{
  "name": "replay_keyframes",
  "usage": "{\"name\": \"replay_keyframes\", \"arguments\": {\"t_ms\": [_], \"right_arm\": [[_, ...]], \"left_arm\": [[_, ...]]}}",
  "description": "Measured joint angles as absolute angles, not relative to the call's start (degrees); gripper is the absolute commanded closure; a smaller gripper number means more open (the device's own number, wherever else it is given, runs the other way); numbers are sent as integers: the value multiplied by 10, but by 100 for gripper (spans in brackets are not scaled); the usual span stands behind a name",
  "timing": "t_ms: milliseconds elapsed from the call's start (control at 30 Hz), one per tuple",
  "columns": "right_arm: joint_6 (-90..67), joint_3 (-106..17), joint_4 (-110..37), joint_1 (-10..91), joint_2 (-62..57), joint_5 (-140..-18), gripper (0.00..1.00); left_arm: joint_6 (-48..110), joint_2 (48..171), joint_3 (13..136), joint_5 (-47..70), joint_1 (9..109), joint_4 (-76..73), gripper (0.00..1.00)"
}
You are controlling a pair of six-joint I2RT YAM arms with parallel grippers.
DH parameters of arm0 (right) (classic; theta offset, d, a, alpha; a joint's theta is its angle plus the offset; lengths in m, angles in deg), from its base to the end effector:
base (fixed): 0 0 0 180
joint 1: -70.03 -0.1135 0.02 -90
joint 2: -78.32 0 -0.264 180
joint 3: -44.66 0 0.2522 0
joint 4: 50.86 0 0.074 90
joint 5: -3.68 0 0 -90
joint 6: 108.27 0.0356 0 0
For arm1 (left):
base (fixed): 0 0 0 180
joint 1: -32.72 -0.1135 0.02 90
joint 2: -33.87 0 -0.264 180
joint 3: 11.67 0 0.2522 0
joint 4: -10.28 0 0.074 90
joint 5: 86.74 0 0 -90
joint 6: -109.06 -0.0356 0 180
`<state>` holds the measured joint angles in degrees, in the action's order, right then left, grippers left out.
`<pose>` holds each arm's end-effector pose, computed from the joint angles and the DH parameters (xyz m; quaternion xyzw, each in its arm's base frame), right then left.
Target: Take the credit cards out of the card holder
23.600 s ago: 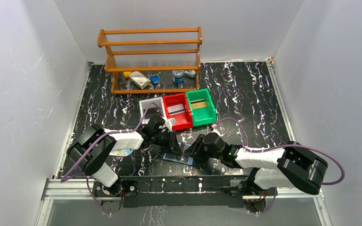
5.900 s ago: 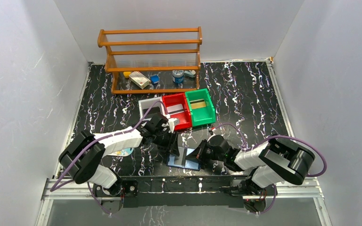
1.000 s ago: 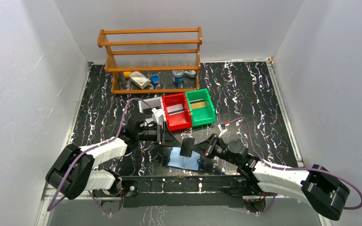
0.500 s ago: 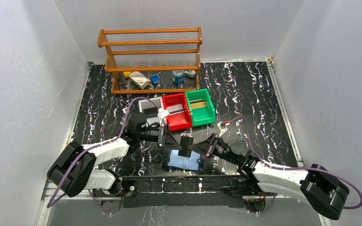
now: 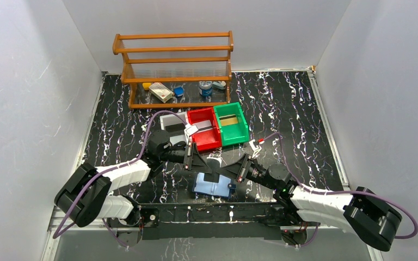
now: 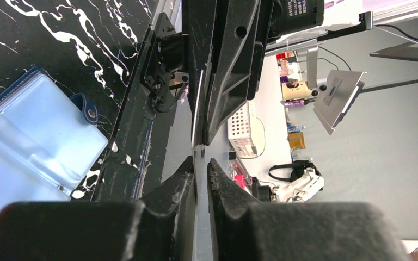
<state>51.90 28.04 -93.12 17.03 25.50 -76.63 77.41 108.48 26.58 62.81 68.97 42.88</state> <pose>0.0990 0.1413 0.1864 0.0374 0.6683 0.6785 0.3029 0.1793 -0.1695 0.2125 0.2117 0.6869 -0.6818 0.1360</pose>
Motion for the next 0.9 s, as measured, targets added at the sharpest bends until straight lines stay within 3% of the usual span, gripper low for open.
{"name": "replay_keyframes", "arguments": {"t_ms": [100, 367, 733, 900], "right_arm": [[519, 280, -951, 170, 246, -760, 91], [520, 281, -959, 170, 244, -758, 86], [523, 289, -911, 170, 270, -785, 34], [530, 300, -887, 170, 283, -804, 21]], "left_arm": [[778, 1085, 266, 626, 694, 432, 100], [783, 1085, 266, 625, 696, 440, 100], [780, 1085, 266, 622, 700, 443, 100], [706, 1079, 297, 594, 700, 331, 100]]}}
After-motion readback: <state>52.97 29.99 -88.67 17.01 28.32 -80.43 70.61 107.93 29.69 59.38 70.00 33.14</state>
